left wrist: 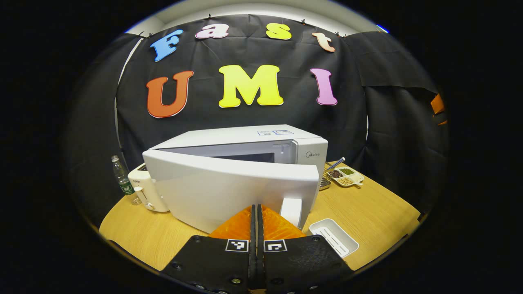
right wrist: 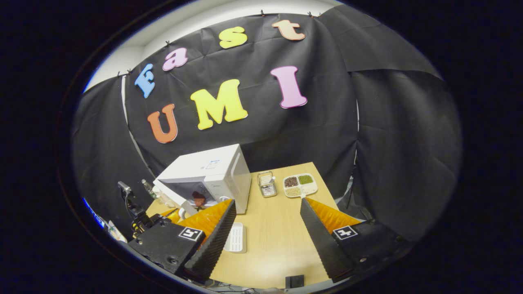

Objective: Open the microwave oven with the left hand, put the food in, and close the microwave oven.

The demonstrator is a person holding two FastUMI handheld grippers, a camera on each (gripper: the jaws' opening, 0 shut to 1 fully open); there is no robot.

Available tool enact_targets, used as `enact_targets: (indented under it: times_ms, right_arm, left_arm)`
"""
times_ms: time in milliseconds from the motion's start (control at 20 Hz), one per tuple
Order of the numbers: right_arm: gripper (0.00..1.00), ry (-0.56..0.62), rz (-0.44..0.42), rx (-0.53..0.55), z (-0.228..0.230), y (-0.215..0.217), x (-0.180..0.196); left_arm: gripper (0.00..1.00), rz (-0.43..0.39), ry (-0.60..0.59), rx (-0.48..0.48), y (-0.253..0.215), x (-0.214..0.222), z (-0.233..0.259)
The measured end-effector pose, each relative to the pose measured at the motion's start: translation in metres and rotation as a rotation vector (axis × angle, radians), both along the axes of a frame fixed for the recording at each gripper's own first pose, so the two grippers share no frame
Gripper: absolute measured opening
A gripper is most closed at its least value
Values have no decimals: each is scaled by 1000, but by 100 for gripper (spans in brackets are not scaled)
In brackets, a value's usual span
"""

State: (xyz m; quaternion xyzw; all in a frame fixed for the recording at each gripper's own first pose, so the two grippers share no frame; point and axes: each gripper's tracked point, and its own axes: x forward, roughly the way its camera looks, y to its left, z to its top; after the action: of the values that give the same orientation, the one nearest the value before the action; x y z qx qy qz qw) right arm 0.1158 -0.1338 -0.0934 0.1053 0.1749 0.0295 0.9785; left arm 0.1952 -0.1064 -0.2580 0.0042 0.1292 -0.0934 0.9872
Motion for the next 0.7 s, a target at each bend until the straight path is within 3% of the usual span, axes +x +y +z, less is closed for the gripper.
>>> enact_targets:
  times_ms: [50, 100, 150, 200, 400, 450, 700]
  right_arm:
    - [90, 4, 1, 5, -1, -2, 2]
    - [90, 4, -1, 7, -2, -5, 4]
    - [100, 8, -3, 5, -4, -9, 5]
    - [90, 12, -6, 3, -6, -11, 7]
    - [90, 36, -33, 5, -11, -23, 6]
    - [100, 47, -38, 8, -14, -26, 7]
    - [100, 53, -54, 21, -14, -32, 18]
  left_arm:
    - [0, -1, -4, -4, -5, 7, 2]
    - [0, -1, -3, -8, -9, 16, 2]
    - [0, -1, -3, -13, -13, 24, 2]
    - [0, -1, 0, -19, -16, 31, 1]
    - [0, -5, 5, -32, -30, 60, 0]
    - [0, -3, 10, -38, -32, 66, -2]
    - [0, 13, 39, -82, -36, 84, -3]
